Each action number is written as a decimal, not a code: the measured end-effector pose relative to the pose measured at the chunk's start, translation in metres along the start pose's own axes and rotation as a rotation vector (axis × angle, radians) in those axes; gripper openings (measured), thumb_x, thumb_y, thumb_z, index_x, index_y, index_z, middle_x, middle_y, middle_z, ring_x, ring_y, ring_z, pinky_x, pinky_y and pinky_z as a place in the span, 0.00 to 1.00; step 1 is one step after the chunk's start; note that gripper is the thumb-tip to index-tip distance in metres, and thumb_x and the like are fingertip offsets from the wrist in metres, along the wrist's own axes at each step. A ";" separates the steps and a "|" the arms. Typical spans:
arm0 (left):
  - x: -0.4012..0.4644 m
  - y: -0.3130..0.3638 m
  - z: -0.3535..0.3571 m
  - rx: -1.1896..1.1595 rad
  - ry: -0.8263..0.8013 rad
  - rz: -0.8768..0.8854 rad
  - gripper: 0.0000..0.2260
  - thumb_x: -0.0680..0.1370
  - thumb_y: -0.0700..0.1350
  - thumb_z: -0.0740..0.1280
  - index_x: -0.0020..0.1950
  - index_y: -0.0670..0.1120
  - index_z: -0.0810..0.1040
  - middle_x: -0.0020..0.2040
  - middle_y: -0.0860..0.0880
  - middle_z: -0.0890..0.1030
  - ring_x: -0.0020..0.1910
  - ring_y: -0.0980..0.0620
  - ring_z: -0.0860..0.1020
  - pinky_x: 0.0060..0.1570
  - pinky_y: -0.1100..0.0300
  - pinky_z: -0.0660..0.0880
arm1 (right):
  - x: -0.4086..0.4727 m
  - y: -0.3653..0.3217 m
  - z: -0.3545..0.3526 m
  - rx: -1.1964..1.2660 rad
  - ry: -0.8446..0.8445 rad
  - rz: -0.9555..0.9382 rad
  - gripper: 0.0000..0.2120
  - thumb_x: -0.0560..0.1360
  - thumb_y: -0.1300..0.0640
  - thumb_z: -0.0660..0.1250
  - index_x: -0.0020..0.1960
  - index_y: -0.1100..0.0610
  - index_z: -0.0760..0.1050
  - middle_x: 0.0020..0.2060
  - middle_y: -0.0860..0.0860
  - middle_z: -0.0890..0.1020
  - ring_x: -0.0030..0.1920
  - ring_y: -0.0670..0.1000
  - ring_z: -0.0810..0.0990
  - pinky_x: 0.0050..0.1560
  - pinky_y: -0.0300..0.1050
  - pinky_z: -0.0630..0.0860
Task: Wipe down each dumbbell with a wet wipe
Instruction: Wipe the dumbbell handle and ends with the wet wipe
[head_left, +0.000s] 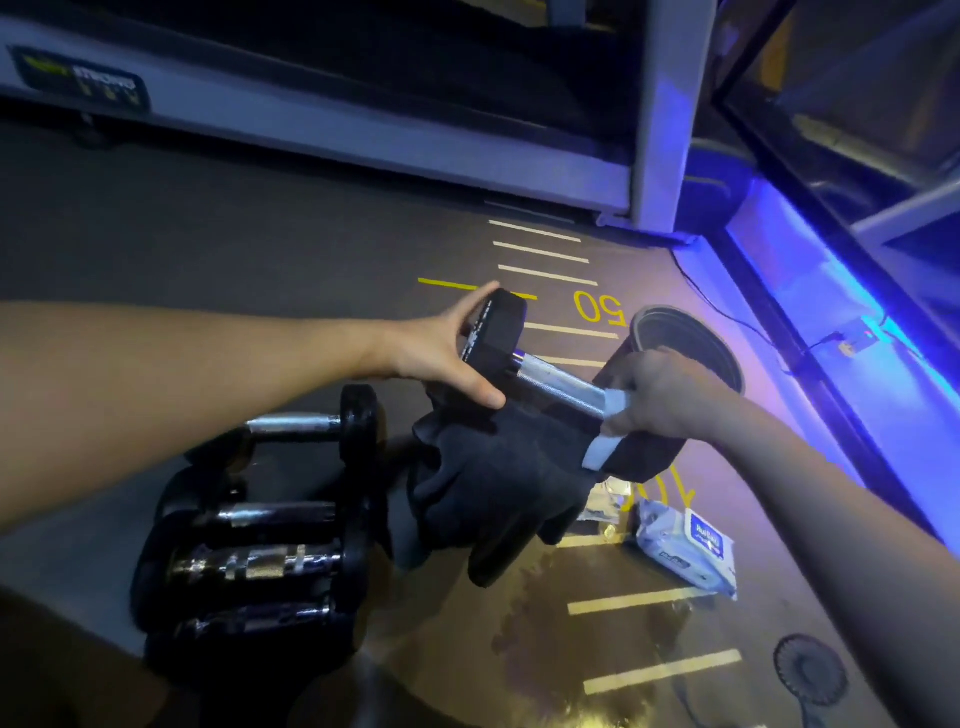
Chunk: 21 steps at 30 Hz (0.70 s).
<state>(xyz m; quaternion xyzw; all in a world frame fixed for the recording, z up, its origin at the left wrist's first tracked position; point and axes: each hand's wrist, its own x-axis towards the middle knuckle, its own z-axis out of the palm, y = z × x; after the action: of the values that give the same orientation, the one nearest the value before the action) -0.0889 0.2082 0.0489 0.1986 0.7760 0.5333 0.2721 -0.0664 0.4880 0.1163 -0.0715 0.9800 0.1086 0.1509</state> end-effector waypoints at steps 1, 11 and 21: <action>0.000 -0.002 0.002 -0.033 -0.005 -0.011 0.64 0.59 0.48 0.83 0.82 0.58 0.41 0.68 0.60 0.70 0.66 0.61 0.72 0.66 0.61 0.72 | 0.000 0.002 -0.001 0.014 -0.031 -0.022 0.19 0.59 0.36 0.75 0.40 0.49 0.79 0.41 0.50 0.81 0.48 0.56 0.77 0.49 0.52 0.77; 0.008 -0.010 -0.001 -0.025 0.008 -0.007 0.60 0.66 0.44 0.83 0.82 0.54 0.41 0.70 0.58 0.67 0.71 0.60 0.66 0.55 0.82 0.66 | -0.005 -0.018 -0.012 -0.253 -0.011 -0.022 0.21 0.61 0.32 0.75 0.45 0.46 0.78 0.41 0.48 0.75 0.57 0.55 0.76 0.56 0.50 0.66; 0.003 0.003 -0.002 0.166 0.122 0.154 0.57 0.62 0.48 0.85 0.80 0.62 0.50 0.79 0.52 0.57 0.77 0.55 0.58 0.70 0.64 0.58 | 0.002 -0.016 0.001 -0.340 0.088 -0.071 0.34 0.59 0.29 0.73 0.55 0.52 0.78 0.51 0.50 0.78 0.56 0.55 0.74 0.53 0.51 0.68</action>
<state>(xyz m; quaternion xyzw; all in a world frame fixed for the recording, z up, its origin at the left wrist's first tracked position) -0.0924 0.2092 0.0520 0.2468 0.8150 0.4975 0.1653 -0.0656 0.4721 0.1119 -0.1354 0.9501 0.2638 0.0973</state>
